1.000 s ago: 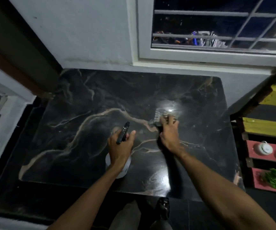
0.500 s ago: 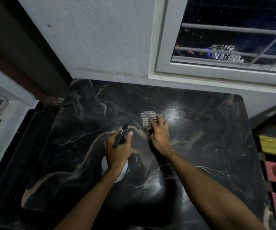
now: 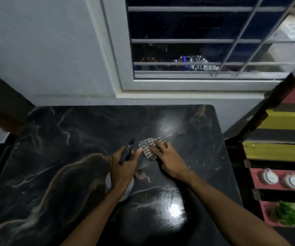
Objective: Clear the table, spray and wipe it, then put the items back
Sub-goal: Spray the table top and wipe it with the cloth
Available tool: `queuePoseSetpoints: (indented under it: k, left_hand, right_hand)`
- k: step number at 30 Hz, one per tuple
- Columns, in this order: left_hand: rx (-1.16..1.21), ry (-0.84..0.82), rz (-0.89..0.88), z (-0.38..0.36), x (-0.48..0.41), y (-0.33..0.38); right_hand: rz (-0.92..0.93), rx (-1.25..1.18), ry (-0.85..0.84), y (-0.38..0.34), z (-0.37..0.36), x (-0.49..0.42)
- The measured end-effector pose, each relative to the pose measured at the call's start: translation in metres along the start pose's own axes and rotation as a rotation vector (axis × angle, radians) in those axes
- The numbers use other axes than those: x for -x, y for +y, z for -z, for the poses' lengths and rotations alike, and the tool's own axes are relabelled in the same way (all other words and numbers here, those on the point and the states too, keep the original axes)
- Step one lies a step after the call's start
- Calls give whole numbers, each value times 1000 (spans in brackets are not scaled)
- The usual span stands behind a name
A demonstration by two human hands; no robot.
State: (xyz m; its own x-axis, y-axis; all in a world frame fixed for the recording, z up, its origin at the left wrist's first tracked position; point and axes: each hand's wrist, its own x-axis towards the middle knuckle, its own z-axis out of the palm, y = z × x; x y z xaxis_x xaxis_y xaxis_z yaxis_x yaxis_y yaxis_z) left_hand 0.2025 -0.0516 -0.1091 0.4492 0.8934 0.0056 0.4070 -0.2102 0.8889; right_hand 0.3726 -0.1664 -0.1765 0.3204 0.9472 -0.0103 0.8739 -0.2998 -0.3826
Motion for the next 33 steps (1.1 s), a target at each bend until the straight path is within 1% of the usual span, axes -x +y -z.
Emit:
queuePoseSetpoints:
  k: [1, 2, 4, 5, 6, 8, 12, 16, 17, 18, 20, 21, 22, 24, 25, 26, 28, 29, 30, 33]
  left_hand:
    - [13, -14, 3, -15, 3, 8]
    - [23, -26, 4, -28, 5, 12]
    - [11, -56, 2, -54, 11, 24]
    - [-1, -79, 13, -66, 14, 31]
    - [-10, -102, 28, -81, 17, 40]
    - [-26, -122, 56, -108, 22, 54]
    - [-18, -103, 49, -149, 22, 81]
    - [27, -44, 14, -164, 2, 89]
    - [13, -14, -7, -165, -2, 89]
    - [0, 16, -23, -166, -6, 89]
    - [11, 56, -36, -164, -16, 89]
    - [26, 65, -39, -161, -21, 88]
    - [38, 77, -37, -156, -28, 85]
    - [44, 107, -38, -146, -36, 79]
    - [37, 136, -49, -139, -39, 76]
    - [21, 168, -68, -132, -42, 74]
    - [-2, 195, -107, -119, -48, 70]
    - [-7, 203, -114, -114, -51, 67]
    - [-17, 214, -113, -109, -54, 64]
    - [-54, 248, -109, -98, -63, 59]
  right_hand:
    - [-5, -9, 15, 22, 5, 5]
    - [-143, -53, 79, 44, 12, 9]
    - [-518, -160, 227, 89, 32, 20]
    - [-604, -171, 252, 106, 39, 28]
    - [-620, -169, 239, 123, 48, 37]
    - [-585, -148, 227, 146, 59, 49]
    - [-623, -155, 218, 180, 71, 50]
    - [-604, -189, 231, 179, 71, 25]
    - [-579, -181, 220, 171, 67, 18]
    - [-516, -156, 192, 162, 63, 12]
    - [-309, -81, 137, 153, 56, 2]
    - [-267, -65, 132, 154, 56, -7]
    - [-314, -80, 145, 157, 58, -19]
    - [-521, -154, 220, 156, 59, -45]
    - [-514, -159, 218, 145, 54, -59]
    - [-397, -144, 181, 127, 45, -73]
    - [-69, -99, 90, 95, 25, -96]
    - [45, -80, 55, 85, 17, -107]
    - [81, -76, 44, 79, 14, -119]
    - [-77, -91, 58, 74, 17, -145]
